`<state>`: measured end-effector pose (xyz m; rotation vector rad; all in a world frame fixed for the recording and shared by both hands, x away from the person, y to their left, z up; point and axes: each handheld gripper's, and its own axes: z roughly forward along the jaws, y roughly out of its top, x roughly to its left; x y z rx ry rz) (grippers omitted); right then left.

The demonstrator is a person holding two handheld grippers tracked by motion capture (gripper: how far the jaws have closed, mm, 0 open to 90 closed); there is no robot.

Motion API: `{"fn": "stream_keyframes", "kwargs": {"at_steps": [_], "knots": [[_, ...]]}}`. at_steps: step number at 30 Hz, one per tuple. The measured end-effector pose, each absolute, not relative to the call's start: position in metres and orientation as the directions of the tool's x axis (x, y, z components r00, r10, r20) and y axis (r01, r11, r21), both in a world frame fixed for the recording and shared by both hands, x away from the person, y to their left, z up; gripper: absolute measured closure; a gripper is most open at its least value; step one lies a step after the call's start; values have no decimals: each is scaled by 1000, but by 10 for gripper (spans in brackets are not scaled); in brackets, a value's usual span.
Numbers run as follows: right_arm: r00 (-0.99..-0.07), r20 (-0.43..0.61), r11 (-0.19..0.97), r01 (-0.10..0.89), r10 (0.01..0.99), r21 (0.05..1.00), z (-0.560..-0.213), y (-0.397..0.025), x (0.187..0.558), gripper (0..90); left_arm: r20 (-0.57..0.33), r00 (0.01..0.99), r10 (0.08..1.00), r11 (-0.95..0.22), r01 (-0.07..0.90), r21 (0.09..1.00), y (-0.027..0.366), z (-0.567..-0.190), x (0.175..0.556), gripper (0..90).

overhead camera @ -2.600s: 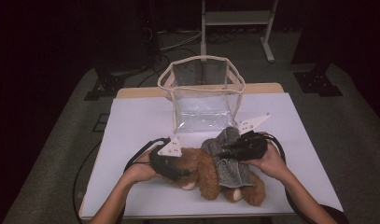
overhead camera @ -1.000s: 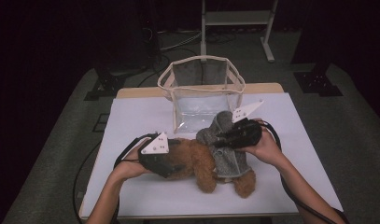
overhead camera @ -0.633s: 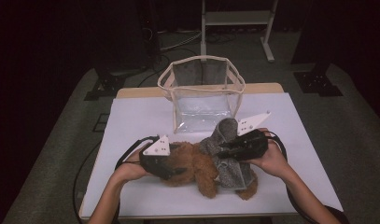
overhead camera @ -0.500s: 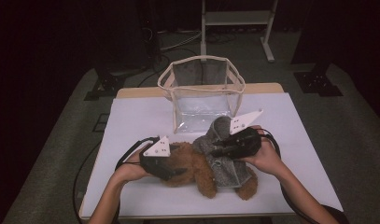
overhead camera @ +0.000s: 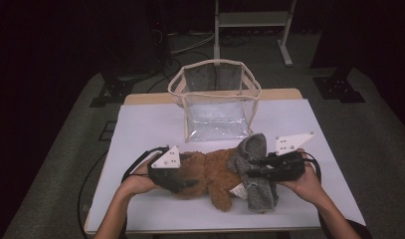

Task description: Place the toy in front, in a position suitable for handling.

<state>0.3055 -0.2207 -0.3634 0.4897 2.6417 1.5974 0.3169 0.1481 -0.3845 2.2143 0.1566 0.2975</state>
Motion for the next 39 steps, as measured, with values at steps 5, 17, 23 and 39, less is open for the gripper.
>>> {"fn": "stream_keyframes", "kwargs": {"at_steps": [5,17,23,39], "knots": [[-928,200,394,320,316,861,-384,-248,296,699,158,963,218,-618,11,786,149,-384,318,232],[-873,296,351,436,386,828,-405,-281,292,702,176,963,204,-627,-10,779,147,-384,316,233],[-899,250,327,373,361,868,-378,-273,297,704,179,963,201,-629,-13,777,146,-384,316,232],[-909,232,345,353,346,869,-369,-267,297,705,205,961,186,-634,-42,772,139,-383,314,259]]}}
